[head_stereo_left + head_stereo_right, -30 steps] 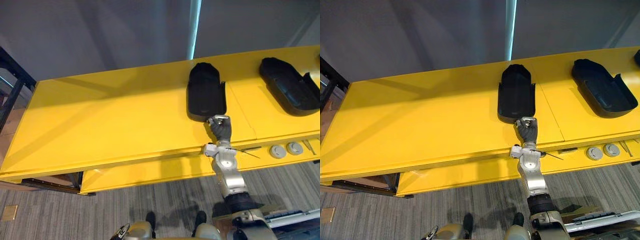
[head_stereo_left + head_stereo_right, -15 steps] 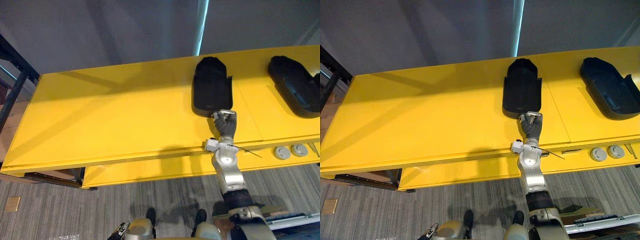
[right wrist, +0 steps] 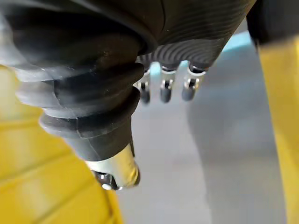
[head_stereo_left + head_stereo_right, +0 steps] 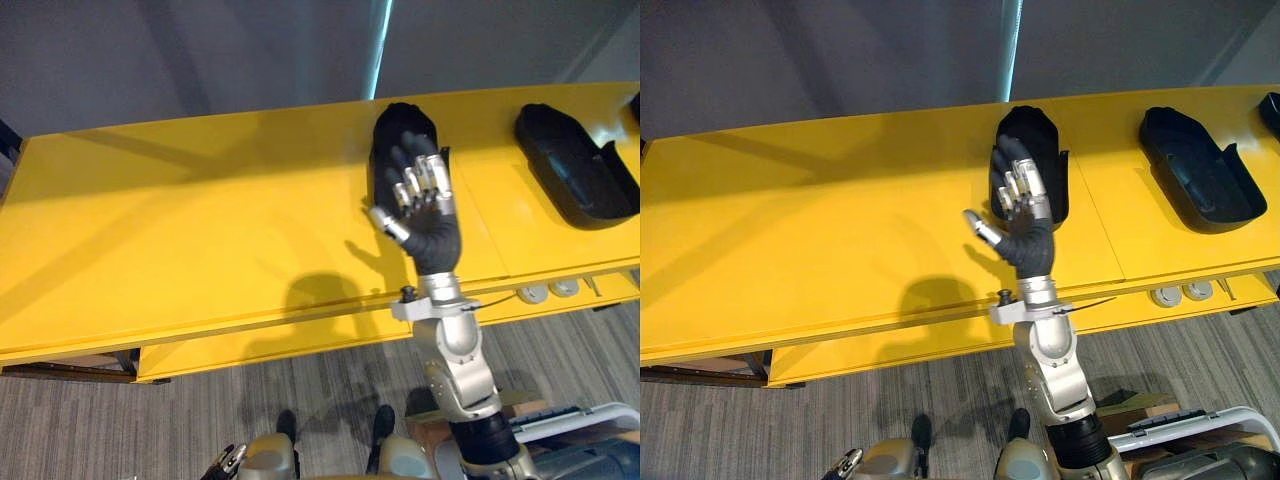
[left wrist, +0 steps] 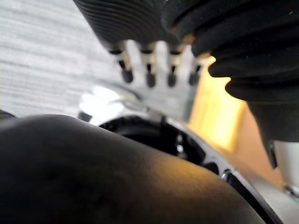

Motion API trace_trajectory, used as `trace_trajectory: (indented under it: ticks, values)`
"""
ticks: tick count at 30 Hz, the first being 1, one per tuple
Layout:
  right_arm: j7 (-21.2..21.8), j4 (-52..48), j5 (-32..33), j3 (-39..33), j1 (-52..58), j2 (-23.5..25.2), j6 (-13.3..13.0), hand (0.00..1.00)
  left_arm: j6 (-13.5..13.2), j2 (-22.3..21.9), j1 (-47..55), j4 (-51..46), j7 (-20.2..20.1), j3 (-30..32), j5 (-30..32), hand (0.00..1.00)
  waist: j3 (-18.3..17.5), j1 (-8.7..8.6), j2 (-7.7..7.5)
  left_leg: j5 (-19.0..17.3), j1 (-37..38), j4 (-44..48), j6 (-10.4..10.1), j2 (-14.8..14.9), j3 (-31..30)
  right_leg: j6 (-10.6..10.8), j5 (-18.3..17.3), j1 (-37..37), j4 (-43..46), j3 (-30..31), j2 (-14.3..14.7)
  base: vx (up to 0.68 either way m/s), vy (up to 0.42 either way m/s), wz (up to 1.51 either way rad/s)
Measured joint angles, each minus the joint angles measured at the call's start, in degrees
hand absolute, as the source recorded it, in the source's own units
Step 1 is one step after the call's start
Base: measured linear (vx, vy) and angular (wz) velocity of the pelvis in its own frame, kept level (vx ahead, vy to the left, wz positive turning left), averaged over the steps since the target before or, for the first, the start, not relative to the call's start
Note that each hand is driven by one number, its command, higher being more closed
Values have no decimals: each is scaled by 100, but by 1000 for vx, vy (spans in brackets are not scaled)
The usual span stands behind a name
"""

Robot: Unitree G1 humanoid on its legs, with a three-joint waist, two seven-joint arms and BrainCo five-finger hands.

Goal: Walk over and take plastic housings, then place them on the shelf

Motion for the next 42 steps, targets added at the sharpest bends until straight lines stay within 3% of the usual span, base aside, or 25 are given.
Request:
trace_trajectory:
  ticks: [4, 10, 13, 15, 18, 22, 25, 31, 42]
  values:
    - [-194, 1403, -20, 434, -727, 291, 0, 0, 34, -1, -32, -7, 3, 21, -4, 0, 1, 167, 2, -1, -26, 74, 0, -8, -236, -1, -1, 181, -48, -235, -3, -13, -3, 25]
    - [-651, 2878, -339, 464, -1397, 733, 68, 0, 157, -32, -39, -28, 11, 44, -14, 0, 10, 438, 19, -10, -252, 300, -1, -33, -517, -3, -2, 222, -62, -528, -14, -30, -8, 29]
    - [-1165, 3602, -656, 419, -1904, 881, 358, 0, 263, -73, -40, -55, 26, 46, -19, 0, 53, 496, 92, -16, -392, 425, -4, -43, -628, -11, -6, 223, -31, -633, -19, -60, 1, 16]
    - [-1870, 4095, -765, 178, -2184, 945, 583, 0, 268, -186, -43, -108, 86, 45, -19, 0, 131, 599, 230, -44, -440, 505, 7, -43, -674, -36, -21, 224, 30, -667, -22, -85, 7, 9]
    - [-2611, 4382, -745, -321, -2313, 993, 710, 0, 272, -290, -40, -145, 109, 36, -30, 0, 223, 616, 368, -48, -511, 584, 10, -43, -744, -58, -38, 212, 86, -708, -22, -65, 5, 12]
    - [-3198, 4416, -761, -608, -2396, 1004, 716, 0, 269, -333, -37, -120, 214, -42, -111, 0, 275, 594, 464, -43, -506, 586, 5, -19, -730, -68, -47, 199, 105, -702, -9, -15, 0, -1]
    - [-3571, 4409, -984, -761, -2492, 1010, 862, 0, 268, -334, -38, -120, 221, -76, -184, 0, 283, 591, 480, -40, -509, 582, 1, -16, -727, -67, -63, 182, 122, -700, -11, 0, 0, 0]
    - [-3747, 4321, -1151, -973, -2723, 1007, 873, 0, 234, -332, -98, -203, 208, -99, -184, 0, 527, 591, 496, -39, -513, 586, -3, 1, -698, -79, -202, 16, 388, -655, -44, 0, 0, 0]
    - [-3623, 4157, -1149, -1100, -2708, 827, 720, 0, 240, -236, -188, -208, 207, -258, -187, 0, 652, 573, 451, -31, -508, 573, -18, 19, -488, -81, -222, -133, 510, -475, -67, -10, 4, -8]
